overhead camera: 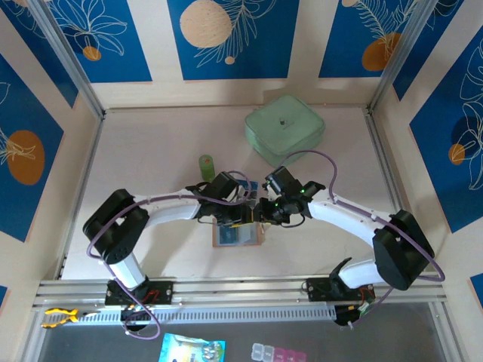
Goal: Take the credit cards out of the card holder
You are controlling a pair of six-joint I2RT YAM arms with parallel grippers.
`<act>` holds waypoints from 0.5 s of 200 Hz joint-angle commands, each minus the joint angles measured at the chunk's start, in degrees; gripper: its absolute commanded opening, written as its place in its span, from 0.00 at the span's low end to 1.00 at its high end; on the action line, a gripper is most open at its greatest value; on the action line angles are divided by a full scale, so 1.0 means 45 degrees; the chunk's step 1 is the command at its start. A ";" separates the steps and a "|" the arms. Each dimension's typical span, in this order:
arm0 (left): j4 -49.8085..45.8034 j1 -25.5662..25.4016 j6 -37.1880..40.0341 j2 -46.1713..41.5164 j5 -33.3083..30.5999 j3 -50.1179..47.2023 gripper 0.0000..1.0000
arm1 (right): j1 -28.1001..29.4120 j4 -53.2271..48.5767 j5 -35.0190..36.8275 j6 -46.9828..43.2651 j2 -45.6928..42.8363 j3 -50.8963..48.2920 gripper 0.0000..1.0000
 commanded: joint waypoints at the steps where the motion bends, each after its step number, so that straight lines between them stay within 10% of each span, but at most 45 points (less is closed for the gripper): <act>1: 0.0162 -0.0139 0.0228 0.0108 0.0257 0.0679 0.44 | 0.0049 -0.0353 -0.0322 -0.0182 -0.0270 0.0364 0.27; 100: -0.0218 0.0006 0.0567 -0.0332 -0.0144 0.0694 0.45 | 0.0039 -0.0343 -0.0395 -0.0132 -0.0258 0.0450 0.27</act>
